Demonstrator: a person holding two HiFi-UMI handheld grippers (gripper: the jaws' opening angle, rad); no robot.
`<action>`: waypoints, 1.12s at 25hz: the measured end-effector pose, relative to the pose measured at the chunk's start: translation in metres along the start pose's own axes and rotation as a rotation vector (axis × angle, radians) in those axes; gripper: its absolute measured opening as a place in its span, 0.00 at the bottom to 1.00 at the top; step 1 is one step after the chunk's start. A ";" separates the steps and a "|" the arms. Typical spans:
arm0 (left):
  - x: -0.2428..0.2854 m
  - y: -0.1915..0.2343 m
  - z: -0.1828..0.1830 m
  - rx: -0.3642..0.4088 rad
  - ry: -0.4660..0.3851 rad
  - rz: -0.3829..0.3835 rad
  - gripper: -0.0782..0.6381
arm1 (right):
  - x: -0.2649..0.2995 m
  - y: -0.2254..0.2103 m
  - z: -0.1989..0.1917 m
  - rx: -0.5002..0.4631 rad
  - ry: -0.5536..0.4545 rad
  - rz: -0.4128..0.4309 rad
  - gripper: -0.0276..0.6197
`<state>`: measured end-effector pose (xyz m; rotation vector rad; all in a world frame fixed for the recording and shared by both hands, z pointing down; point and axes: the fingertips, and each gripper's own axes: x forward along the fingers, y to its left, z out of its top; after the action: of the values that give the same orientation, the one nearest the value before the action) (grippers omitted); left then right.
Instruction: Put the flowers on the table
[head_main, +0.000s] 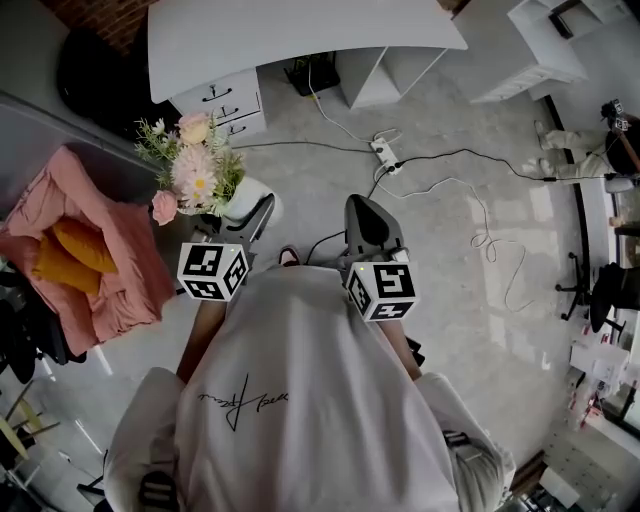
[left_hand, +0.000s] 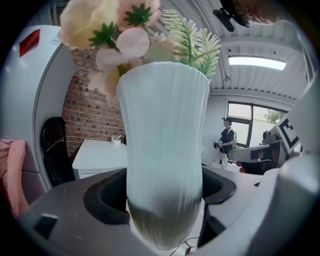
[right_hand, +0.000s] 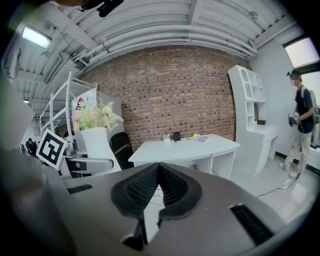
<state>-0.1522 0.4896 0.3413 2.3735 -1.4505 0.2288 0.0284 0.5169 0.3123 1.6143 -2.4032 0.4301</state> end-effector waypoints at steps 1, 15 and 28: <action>-0.001 0.001 0.000 0.001 -0.002 -0.001 0.69 | 0.000 0.002 0.000 -0.001 -0.001 0.001 0.08; -0.029 0.012 -0.007 -0.009 0.000 0.000 0.69 | -0.010 0.033 0.000 0.041 -0.008 0.037 0.08; 0.000 0.027 0.011 0.002 -0.006 0.036 0.69 | 0.031 0.016 0.015 0.027 -0.017 0.070 0.08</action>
<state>-0.1768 0.4742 0.3373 2.3531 -1.4977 0.2331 0.0021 0.4902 0.3073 1.5549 -2.4827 0.4644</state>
